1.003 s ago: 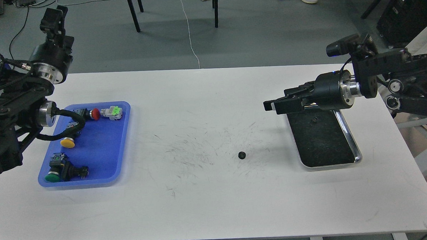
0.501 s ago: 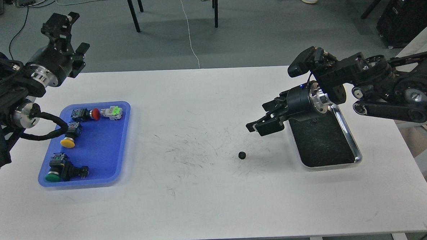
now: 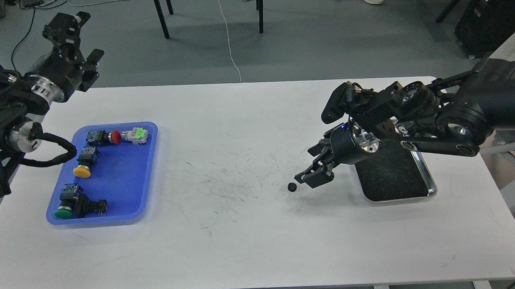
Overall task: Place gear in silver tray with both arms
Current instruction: 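Move the right gripper down to the black gear on the table, then grasp the black gear with the right gripper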
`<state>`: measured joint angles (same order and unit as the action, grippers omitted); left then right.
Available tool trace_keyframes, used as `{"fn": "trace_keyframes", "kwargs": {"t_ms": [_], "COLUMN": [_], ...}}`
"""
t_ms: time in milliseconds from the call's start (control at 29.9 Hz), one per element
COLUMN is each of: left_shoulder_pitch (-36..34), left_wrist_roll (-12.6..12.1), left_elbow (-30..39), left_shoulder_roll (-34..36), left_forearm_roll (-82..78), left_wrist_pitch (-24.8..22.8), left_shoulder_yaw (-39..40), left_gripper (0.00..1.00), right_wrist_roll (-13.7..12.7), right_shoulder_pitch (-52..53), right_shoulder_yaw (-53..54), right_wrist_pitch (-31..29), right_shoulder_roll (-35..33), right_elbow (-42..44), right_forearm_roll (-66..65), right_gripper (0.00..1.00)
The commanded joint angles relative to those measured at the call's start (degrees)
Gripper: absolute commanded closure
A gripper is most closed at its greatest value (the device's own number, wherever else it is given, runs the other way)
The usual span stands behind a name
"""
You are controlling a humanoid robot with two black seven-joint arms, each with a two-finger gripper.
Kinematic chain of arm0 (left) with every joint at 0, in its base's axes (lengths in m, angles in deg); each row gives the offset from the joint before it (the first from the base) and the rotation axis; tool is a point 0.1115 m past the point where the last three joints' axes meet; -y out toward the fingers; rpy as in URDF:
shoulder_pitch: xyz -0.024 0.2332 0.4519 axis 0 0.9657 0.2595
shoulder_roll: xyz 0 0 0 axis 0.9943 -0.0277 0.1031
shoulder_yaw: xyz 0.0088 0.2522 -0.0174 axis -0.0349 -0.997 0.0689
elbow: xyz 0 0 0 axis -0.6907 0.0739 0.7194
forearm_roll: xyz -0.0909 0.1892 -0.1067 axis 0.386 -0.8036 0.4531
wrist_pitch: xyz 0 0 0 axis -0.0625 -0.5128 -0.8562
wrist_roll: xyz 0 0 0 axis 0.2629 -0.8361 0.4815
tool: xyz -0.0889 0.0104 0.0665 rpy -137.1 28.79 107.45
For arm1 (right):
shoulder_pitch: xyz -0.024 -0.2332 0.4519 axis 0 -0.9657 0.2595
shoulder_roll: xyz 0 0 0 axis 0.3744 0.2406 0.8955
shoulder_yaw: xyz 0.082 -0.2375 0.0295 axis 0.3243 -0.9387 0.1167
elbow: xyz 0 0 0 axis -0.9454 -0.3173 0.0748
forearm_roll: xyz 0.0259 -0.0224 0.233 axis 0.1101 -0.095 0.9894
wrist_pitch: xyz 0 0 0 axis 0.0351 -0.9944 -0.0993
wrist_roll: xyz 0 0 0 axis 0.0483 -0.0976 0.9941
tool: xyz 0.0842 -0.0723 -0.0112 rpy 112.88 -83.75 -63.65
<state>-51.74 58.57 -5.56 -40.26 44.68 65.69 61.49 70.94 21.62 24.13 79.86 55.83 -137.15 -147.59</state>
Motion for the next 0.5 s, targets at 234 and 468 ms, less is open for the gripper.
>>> {"fn": "trace_keyframes", "kwargs": {"t_ms": [234, 468], "left_shoulder_pitch": [-0.1, 0.0], "left_wrist_roll": [0.0, 0.0], "left_elbow": [0.2, 0.2], "left_shoulder_roll": [0.4, 0.7], "left_forearm_roll": [0.1, 0.2], "left_wrist_pitch": [0.0, 0.0], "left_shoulder_yaw": [0.1, 0.2], "left_gripper": [0.03, 0.03], "right_wrist_roll": [0.0, 0.0], "right_shoulder_pitch": [-5.4, -6.8], "right_shoulder_yaw": [0.2, -0.5], "right_wrist_pitch": [0.1, 0.1], "right_shoulder_roll": [9.0, 10.6], "right_elbow": [8.1, 9.1], "right_forearm_roll": [0.9, 0.7], "right_gripper": [0.14, 0.15]}}
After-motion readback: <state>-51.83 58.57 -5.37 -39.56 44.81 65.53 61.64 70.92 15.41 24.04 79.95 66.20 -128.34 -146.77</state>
